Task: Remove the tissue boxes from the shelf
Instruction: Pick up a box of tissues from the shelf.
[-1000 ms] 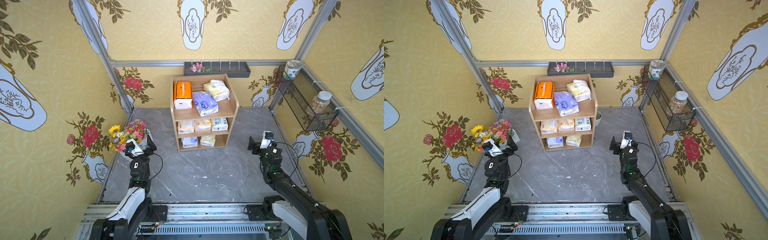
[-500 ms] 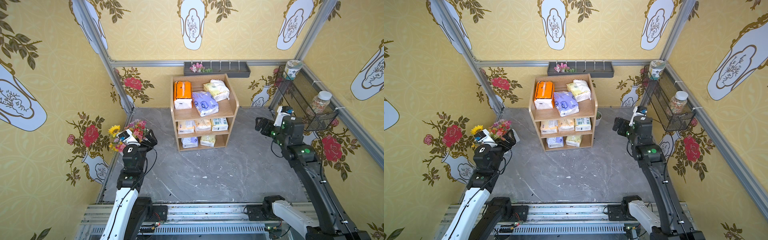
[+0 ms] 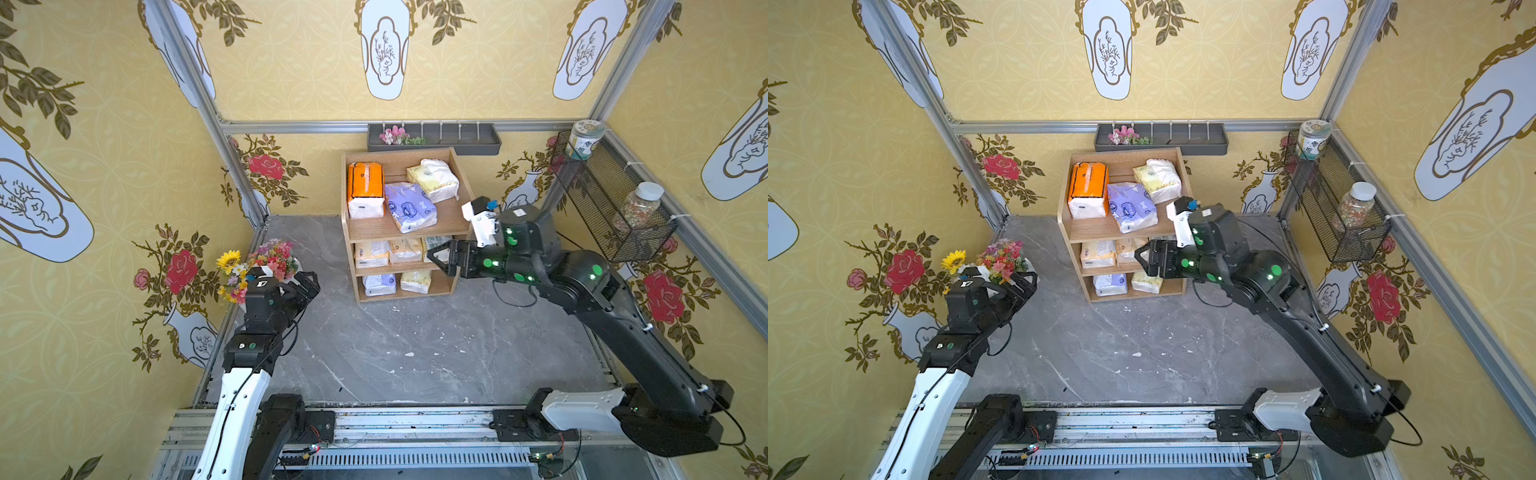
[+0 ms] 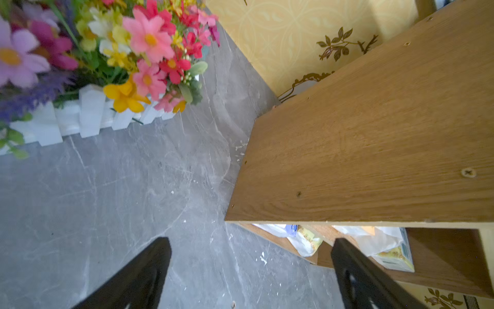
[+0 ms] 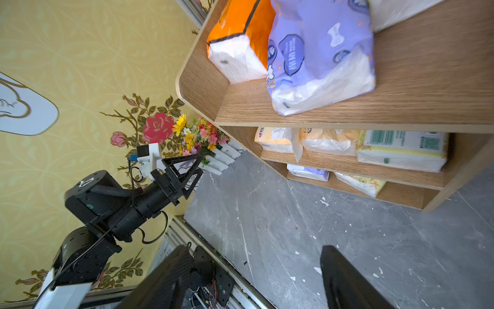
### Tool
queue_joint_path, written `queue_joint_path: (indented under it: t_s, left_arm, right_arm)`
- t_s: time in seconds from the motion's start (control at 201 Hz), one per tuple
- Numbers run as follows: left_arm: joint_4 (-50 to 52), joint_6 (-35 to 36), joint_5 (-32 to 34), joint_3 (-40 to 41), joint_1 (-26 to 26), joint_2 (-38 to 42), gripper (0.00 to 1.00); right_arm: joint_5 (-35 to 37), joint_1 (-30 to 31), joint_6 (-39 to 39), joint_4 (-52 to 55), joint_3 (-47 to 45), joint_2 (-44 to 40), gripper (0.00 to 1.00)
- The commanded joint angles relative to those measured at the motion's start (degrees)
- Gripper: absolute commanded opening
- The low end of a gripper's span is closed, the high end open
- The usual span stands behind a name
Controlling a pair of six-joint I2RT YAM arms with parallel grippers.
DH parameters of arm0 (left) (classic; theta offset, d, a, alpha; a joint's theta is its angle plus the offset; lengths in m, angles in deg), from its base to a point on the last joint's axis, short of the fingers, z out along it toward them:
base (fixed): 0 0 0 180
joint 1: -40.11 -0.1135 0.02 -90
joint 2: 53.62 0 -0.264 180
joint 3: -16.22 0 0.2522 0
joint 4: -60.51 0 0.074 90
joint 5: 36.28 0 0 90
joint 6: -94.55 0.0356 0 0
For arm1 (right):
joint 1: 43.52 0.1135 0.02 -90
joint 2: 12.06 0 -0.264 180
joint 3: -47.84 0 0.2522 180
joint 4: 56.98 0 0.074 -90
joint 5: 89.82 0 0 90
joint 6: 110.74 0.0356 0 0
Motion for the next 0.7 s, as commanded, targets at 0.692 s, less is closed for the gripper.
queue_joint_path:
  t_s: [0.692]
  left_arm:
    - [-4.2,-7.2,-5.1,-0.4,0.0,4.6,1.00]
  right_arm:
    - [8.3,-10.5,-3.1,3.6,23.9,22.3,0.69]
